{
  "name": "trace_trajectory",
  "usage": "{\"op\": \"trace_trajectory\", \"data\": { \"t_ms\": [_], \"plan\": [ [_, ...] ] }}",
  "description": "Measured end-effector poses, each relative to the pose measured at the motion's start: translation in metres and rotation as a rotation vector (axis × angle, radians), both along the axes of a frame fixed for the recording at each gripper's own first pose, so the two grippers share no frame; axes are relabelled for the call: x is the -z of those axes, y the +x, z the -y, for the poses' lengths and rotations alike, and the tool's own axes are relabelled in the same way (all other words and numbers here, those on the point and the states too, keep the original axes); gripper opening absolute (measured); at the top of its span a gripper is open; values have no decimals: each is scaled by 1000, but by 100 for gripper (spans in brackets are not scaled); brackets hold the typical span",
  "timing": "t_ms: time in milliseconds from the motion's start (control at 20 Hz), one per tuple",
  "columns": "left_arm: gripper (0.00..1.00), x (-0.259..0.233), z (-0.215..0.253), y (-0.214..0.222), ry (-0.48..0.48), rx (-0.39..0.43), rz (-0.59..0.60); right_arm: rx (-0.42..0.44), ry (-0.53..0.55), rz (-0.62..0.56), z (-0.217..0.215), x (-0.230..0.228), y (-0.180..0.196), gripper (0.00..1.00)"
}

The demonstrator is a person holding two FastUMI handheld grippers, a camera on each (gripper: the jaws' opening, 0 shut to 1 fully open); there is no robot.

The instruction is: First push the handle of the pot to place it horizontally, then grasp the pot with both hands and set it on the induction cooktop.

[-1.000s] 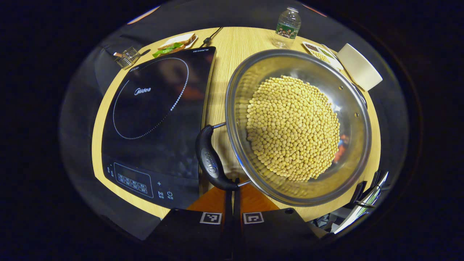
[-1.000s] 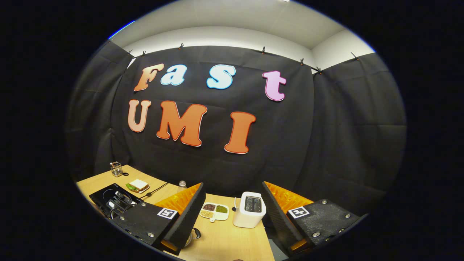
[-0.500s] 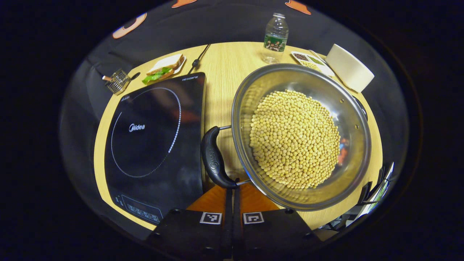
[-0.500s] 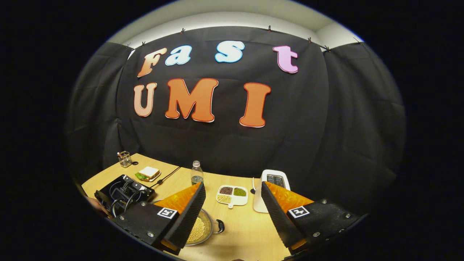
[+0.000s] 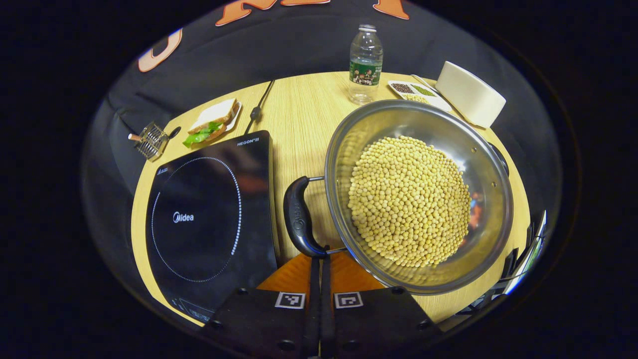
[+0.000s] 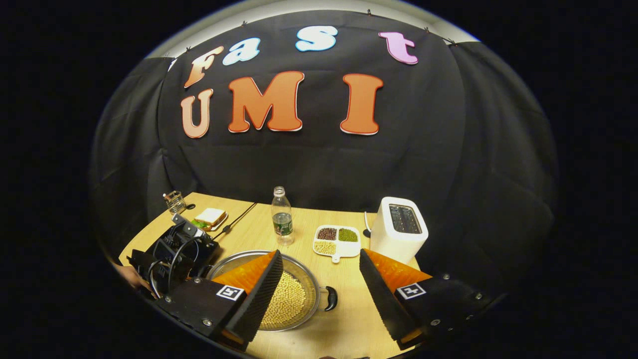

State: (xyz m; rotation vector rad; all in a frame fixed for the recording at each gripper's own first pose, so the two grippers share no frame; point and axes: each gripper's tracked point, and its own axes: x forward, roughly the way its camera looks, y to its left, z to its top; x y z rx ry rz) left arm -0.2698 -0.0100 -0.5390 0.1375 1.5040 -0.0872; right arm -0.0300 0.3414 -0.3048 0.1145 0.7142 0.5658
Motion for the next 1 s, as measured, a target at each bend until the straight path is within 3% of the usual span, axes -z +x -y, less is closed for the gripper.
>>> {"op": "trace_trajectory", "data": {
  "t_ms": [500, 800, 1000],
  "plan": [
    [8, -1, 10, 12, -97, -24, 78, -54, -83, -280, -26, 115, -37, 96],
    [8, -11, 12, 25, -130, -53, 169, -61, -131, -344, -27, 146, -45, 96],
    [10, -8, 9, 40, -129, -28, 239, -70, -150, -370, -29, 159, -49, 96]
  ]
}}
